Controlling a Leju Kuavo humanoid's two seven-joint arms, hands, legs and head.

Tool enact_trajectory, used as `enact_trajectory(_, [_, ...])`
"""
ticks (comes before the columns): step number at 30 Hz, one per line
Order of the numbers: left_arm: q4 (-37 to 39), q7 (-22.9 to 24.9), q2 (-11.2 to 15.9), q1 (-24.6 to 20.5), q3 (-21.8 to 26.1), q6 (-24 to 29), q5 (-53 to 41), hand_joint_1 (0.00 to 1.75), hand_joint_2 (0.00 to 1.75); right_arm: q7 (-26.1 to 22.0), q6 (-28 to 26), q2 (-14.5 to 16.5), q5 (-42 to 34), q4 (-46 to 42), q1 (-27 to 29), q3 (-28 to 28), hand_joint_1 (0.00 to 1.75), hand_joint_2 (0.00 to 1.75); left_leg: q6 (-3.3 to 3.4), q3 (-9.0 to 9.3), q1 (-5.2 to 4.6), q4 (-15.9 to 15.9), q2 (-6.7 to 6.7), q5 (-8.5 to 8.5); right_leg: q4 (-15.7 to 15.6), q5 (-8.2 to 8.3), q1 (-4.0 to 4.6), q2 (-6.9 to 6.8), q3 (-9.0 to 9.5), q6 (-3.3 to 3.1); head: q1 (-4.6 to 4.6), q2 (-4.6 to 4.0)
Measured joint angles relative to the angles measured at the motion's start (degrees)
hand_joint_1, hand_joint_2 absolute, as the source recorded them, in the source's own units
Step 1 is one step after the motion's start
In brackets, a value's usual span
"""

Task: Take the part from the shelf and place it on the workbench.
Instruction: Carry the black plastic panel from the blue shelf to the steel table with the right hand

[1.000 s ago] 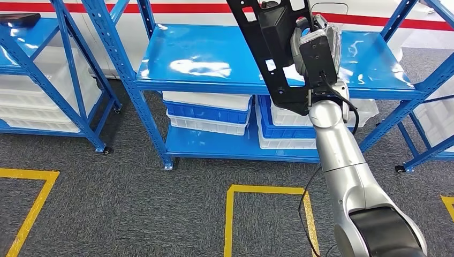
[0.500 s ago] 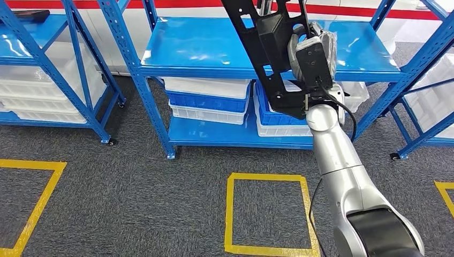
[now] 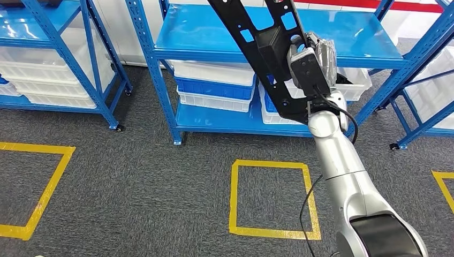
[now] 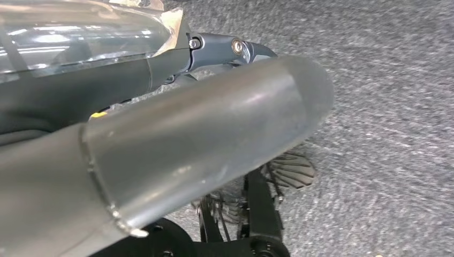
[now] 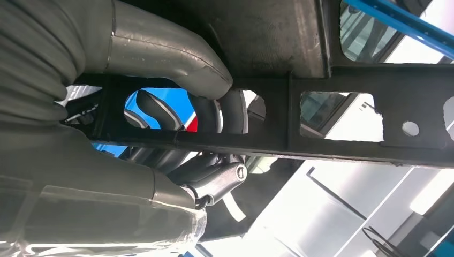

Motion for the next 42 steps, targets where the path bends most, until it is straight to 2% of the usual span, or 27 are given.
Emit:
enact_trajectory(2, [0.0, -0.1, 0.1, 0.0, 0.1, 0.0, 0.0, 0.0, 0.0, 0.0, 0.1, 0.2, 0.0, 0.3, -0.5, 0.0, 1.75, 1.75, -0.66, -0.31, -0.11, -0.4, -0.05, 1.26, -3.4, -0.8, 0.64, 0.13, 1.41, -1.05, -0.17, 0.0])
enact_trajectory(4, [0.0, -0.2, 0.2, 0.2, 0.2, 0.0, 0.0, 0.0, 0.0, 0.0, 0.5, 0.4, 0.0, 0.7, -0.9, 0.1, 1.75, 1.75, -1.33, -0.62, 0.05, -0.6, -0.12, 1.49, -3.5, 0.22, 0.23, 0.06, 0.53, -2.15, -0.25, 0.0])
enact_trajectory(5, [0.0, -0.3, 0.2, 0.3, 0.2, 0.0, 0.0, 0.0, 0.0, 0.0, 0.7, 0.5, 0.0, 0.9, -1.1, 0.1, 1.75, 1.75, -1.66, -1.09, 0.16, 0.3, -0.15, 0.04, -3.6, 0.89, -0.04, -0.06, 0.21, -2.88, -0.28, 0.0])
enact_trajectory(6, [0.0, -0.4, 0.3, 0.4, 0.3, 0.0, 0.0, 0.0, 0.0, 0.0, 0.9, 0.7, 0.0, 1.1, -1.4, 0.1, 1.75, 1.75, -1.98, -1.88, 0.31, 2.6, -0.17, -2.58, -3.7, 1.65, -0.33, -0.16, -0.26, -3.57, -0.36, 0.0])
enact_trajectory(8, [0.0, -0.4, 0.3, 0.5, 0.3, 0.0, 0.0, 0.0, 0.0, 0.0, 1.1, 1.0, 0.0, 1.5, -1.7, 0.1, 1.75, 1.75, -2.54, -3.82, 0.49, 10.2, -0.16, -8.9, -3.6, 3.03, -0.23, -0.22, -1.63, -4.38, -0.54, 0.0])
enact_trajectory(9, [0.0, -0.4, 0.3, 0.5, 0.3, 0.0, 0.0, 0.0, 0.0, 0.0, 1.2, 1.1, 0.0, 1.6, -1.8, 0.1, 1.75, 1.75, -2.79, -4.49, 0.54, 14.2, -0.16, -10.75, -3.6, 3.64, -0.14, -0.22, -2.41, -4.45, -0.6, 0.0])
enact_trajectory(10, [0.0, -0.4, 0.3, 0.4, 0.3, 0.0, 0.0, 0.0, 0.0, 0.0, 1.2, 1.1, 0.0, 1.8, -1.8, 0.1, 1.75, 1.75, -2.97, -4.48, 0.57, 16.8, -0.15, -11.16, -3.5, 4.2, -0.08, -0.23, -3.15, -4.37, -0.6, 0.0])
enact_trajectory(11, [0.0, -0.5, 0.3, 0.4, 0.3, 0.0, 0.0, 0.0, 0.0, 0.0, 1.2, 1.2, -0.1, 2.0, -1.8, 0.1, 1.75, 1.75, -3.05, -3.57, 0.61, 17.5, -0.14, -10.43, -3.4, 4.69, -0.05, -0.24, -3.87, -4.23, -0.62, 0.0])
enact_trajectory(12, [0.0, -0.5, 0.3, 0.4, 0.3, 0.0, 0.0, 0.0, 0.0, 0.0, 1.3, 1.2, -0.1, 2.2, -1.8, 0.1, 1.75, 1.75, -3.01, -1.57, 0.66, 15.9, -0.13, -9.06, -3.3, 5.12, -0.05, -0.24, -4.51, -4.05, -0.62, 0.0])
enact_trajectory(13, [0.0, -0.5, 0.3, 0.4, 0.3, 0.0, 0.0, 0.0, 0.0, 0.0, 1.4, 1.1, -0.1, 2.4, -1.9, 0.1, 1.75, 1.75, -2.86, 1.35, 0.7, 12.6, -0.16, -7.92, -3.1, 5.48, -0.04, -0.24, -5.05, -3.8, -0.65, 0.0])
enact_trajectory(15, [0.0, -0.5, 0.4, 0.3, 0.3, 0.1, -0.2, 0.0, 0.0, 0.0, 1.6, 1.1, -0.1, 2.6, -2.0, 0.1, 1.75, 1.75, -2.29, 7.32, 0.56, 4.5, -0.3, -7.69, -2.7, 6.15, 0.16, -0.27, -5.91, -3.18, -0.63, 0.0])
enact_trajectory(17, [0.0, -0.4, 0.4, 0.2, 0.3, 0.3, -0.3, 0.0, 0.0, 0.0, 1.9, 1.1, -0.2, 2.7, -2.3, 0.1, 1.75, 1.75, -1.66, 9.69, 0.16, 0.5, -0.42, -8.46, -2.6, 6.95, 0.24, -0.37, -6.44, -2.33, -0.63, 0.0])
enact_trajectory(19, [0.0, -0.3, 0.4, 0.1, 0.3, 0.6, -0.4, 0.0, 0.0, 0.1, 2.2, 1.0, -0.2, 3.0, -2.5, 0.1, 1.75, 1.75, -0.78, 9.39, 0.04, -0.4, -0.22, -7.81, -2.6, 7.4, 0.27, -0.38, -6.94, -1.6, -0.62, 0.0])
enact_trajectory(20, [0.0, -0.1, 0.4, 0.0, 0.3, 0.7, -0.3, 0.0, 0.0, 0.1, 2.3, 0.9, -0.2, 3.2, -2.6, 0.1, 1.75, 1.75, -0.11, 9.05, 0.12, -0.9, -0.04, -7.18, -1.8, 6.54, 0.32, -0.31, -7.57, -1.59, -0.57, 0.0])
enact_trajectory(21, [0.0, 0.0, 0.3, 0.0, 0.4, 0.8, -0.3, 0.0, 0.0, 0.2, 2.4, 0.8, -0.2, 3.4, -2.7, 0.1, 1.75, 1.75, 0.48, 8.56, 0.23, -1.2, 0.14, -6.46, 0.0, 4.91, 0.38, -0.21, -8.46, -1.77, -0.5, 0.0])
enact_trajectory(23, [0.0, 0.2, 0.3, -0.1, 0.7, 1.0, -0.3, 0.0, 0.0, 0.2, 2.6, 0.6, -0.3, 4.1, -3.2, 0.1, 1.75, 1.75, 1.11, 7.07, 0.31, -1.4, 0.35, -5.08, 6.8, 0.1, 0.17, -0.05, -10.74, -2.29, -0.46, 0.0])
enact_trajectory(25, [0.0, 0.3, 0.3, -0.1, 1.0, 1.1, -0.3, 0.0, 0.0, 0.3, 2.7, 0.6, -0.5, 4.8, -3.6, 0.1, 1.75, 1.75, 0.95, 5.45, 0.38, -1.3, 0.45, -3.82, 12.9, -2.07, -0.18, -0.02, -11.72, -1.69, -0.49, 0.0])
enact_trajectory(27, [0.0, 0.3, 0.2, -0.1, 1.2, 1.1, -0.3, 0.0, 0.0, 0.3, 2.8, 0.6, -0.6, 5.4, -3.9, 0.2, 1.75, 1.75, 0.41, 3.78, 0.64, -1.2, 0.53, -2.62, 12.3, -0.11, -0.67, -0.02, -9.43, -0.07, -0.49, 0.01])
enact_trajectory(29, [0.0, 0.3, 0.3, -0.1, 1.3, 1.1, -0.2, 0.0, 0.0, 0.2, 2.8, 0.6, -0.7, 5.7, -4.2, 0.3, 1.75, 1.75, -0.49, 2.11, 0.89, -0.6, 0.54, -1.6, 5.4, 1.53, -1.16, -0.02, -4.12, 1.3, -0.4, 0.01])
enact_trajectory(30, [0.0, 0.2, 0.3, -0.1, 1.4, 1.1, -0.1, 0.0, 0.0, 0.2, 2.8, 0.7, -0.8, 5.8, -4.3, 0.4, 1.75, 1.75, -0.96, 1.45, 0.87, -0.3, 0.54, -1.14, 1.8, 1.21, -1.01, 0.09, -1.82, 1.35, -0.39, 0.01])
enact_trajectory(32, [0.0, 0.0, 0.4, 0.1, 1.6, 1.2, -0.1, 0.0, 0.0, 0.3, 2.9, 0.7, -0.8, 5.9, -4.5, 0.5, 1.75, 1.75, -1.65, 0.71, 0.55, -0.2, 0.46, -0.04, -1.8, -0.1, -0.57, 0.29, 0.1, 0.61, -0.53, 0.01])
enact_trajectory(34, [0.0, -0.3, 0.3, 0.5, 1.7, 1.5, -0.2, 0.0, 0.0, 0.7, 2.9, 0.7, -0.8, 5.9, -4.5, 0.5, 1.75, 1.75, -1.96, 0.23, 0.67, -0.3, 0.42, 0.72, -1.8, 0.39, -0.77, 0.31, -0.78, -0.67, -0.88, 0.01])
enact_trajectory(36, [0.0, -0.6, 0.3, 0.9, 1.8, 2.1, -0.3, 0.0, 0.0, 1.3, 3.0, 0.7, -0.8, 5.8, -4.5, 0.5, 1.75, 1.75, -2.19, -0.95, 1.05, 1.8, 0.43, -1.85, -1.8, 1.36, -0.88, 0.29, -1.77, -2.29, -1.02, 0.0])
enact_trajectory(39, [0.0, -0.9, 0.2, 1.1, 2.2, 2.4, -0.1, 0.0, 0.0, 1.5, 3.1, 0.8, -0.8, 5.5, -4.5, 0.5, 1.75, 1.75, -2.46, -4.3, 1.1, 12.7, 0.23, -9.76, -1.8, 2.87, -0.2, 0.27, -3.41, -4.04, -1.18, 0.0])
enact_trajectory(40, [0.0, -0.9, 0.2, 1.2, 2.4, 2.4, 0.0, 0.0, 0.0, 1.6, 3.1, 0.8, -0.8, 5.5, -4.5, 0.5, 1.75, 1.75, -2.41, -4.95, 1.08, 16.0, 0.17, -10.79, -1.7, 3.32, 0.08, 0.27, -3.96, -4.24, -1.2, 0.0])
enact_trajectory(41, [0.0, -1.0, 0.2, 1.2, 2.5, 2.3, 0.0, 0.0, 0.0, 1.7, 3.1, 0.8, -0.8, 5.5, -4.5, 0.5, 1.75, 1.75, -2.21, -4.79, 1.03, 17.6, 0.15, -10.66, -1.7, 3.74, 0.33, 0.28, -4.47, -4.32, -1.2, 0.0])
enact_trajectory(42, [0.0, -1.2, 0.2, 1.3, 2.6, 2.2, 0.2, 0.0, 0.0, 1.8, 3.2, 0.8, -0.8, 5.4, -4.4, 0.5, 1.75, 1.75, -1.84, -3.54, 0.93, 17.0, 0.14, -9.68, -1.7, 4.13, 0.59, 0.3, -4.91, -4.36, -1.22, 0.0])
